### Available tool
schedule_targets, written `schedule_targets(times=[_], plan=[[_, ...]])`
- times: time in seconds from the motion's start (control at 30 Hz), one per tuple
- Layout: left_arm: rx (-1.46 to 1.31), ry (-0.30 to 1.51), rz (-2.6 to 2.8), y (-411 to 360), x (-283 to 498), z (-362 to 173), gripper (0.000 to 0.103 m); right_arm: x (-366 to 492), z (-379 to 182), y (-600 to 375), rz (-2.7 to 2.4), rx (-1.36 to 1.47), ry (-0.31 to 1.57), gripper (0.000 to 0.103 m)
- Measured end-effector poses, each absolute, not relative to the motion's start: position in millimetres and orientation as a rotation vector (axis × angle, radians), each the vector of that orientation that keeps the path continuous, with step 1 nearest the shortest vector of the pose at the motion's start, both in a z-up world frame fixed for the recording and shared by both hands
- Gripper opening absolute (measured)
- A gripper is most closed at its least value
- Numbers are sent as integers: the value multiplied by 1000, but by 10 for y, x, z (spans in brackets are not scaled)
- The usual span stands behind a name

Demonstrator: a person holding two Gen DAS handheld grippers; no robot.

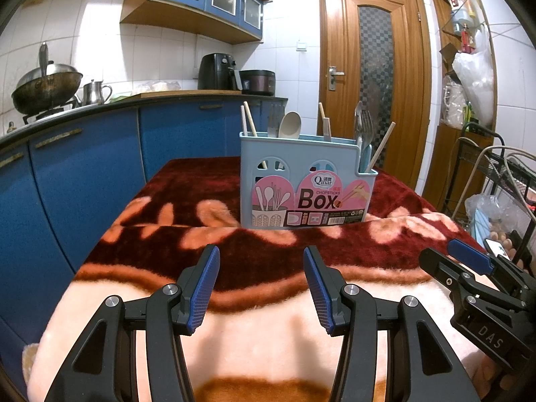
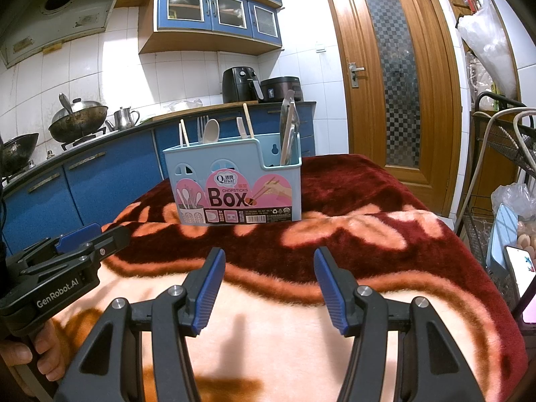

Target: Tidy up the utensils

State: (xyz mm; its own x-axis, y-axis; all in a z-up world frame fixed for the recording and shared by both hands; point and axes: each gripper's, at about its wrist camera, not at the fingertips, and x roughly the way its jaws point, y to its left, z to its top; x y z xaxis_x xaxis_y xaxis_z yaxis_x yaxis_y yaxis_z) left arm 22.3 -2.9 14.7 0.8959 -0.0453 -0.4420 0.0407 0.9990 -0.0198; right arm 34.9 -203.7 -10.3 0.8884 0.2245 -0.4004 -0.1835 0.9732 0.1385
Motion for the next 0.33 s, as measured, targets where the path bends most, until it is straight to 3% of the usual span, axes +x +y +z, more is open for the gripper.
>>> schedule_targets(times=[0.33], plan=[[-6, 458, -47, -30, 220, 169, 53, 354, -102, -2045, 212, 96, 428, 58]])
